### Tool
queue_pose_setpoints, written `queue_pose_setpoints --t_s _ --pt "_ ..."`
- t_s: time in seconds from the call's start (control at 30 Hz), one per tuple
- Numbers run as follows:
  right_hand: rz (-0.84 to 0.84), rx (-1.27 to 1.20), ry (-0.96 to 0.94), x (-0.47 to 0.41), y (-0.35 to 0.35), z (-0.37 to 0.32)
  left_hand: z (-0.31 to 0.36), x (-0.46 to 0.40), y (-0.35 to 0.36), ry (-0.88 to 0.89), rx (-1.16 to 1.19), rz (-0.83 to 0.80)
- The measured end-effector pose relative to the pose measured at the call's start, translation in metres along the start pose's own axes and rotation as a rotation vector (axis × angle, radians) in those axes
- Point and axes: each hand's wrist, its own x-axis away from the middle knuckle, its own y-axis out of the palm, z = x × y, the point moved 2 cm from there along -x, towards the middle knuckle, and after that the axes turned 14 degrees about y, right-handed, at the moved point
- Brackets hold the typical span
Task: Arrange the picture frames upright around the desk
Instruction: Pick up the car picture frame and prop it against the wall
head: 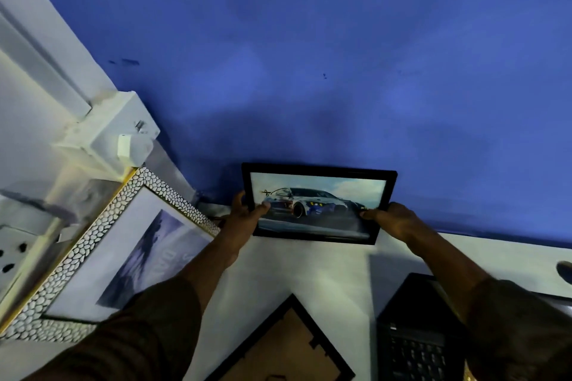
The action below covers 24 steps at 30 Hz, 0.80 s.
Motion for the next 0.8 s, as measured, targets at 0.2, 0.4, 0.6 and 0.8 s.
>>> queue_pose_setpoints --t_s 0.2,0.4,0.6,0.8 --pt "0.015 0.039 -0.036 -0.003 0.005 -0.004 -0.006 -0.007 0.003 0.001 0.005 -0.018" --pt "0.029 0.049 -0.051 0.004 0.001 0.000 -0.002 -0.001 0.010 0.000 -0.087 0.026" --pt "0.074 0.054 -0.045 0.022 -0.013 0.008 0.005 0.026 0.009 -0.036 -0.082 0.091" --pt "0.123 0.053 -0.116 0.058 -0.022 0.013 0.012 0.077 -0.002 -0.029 -0.112 0.073"
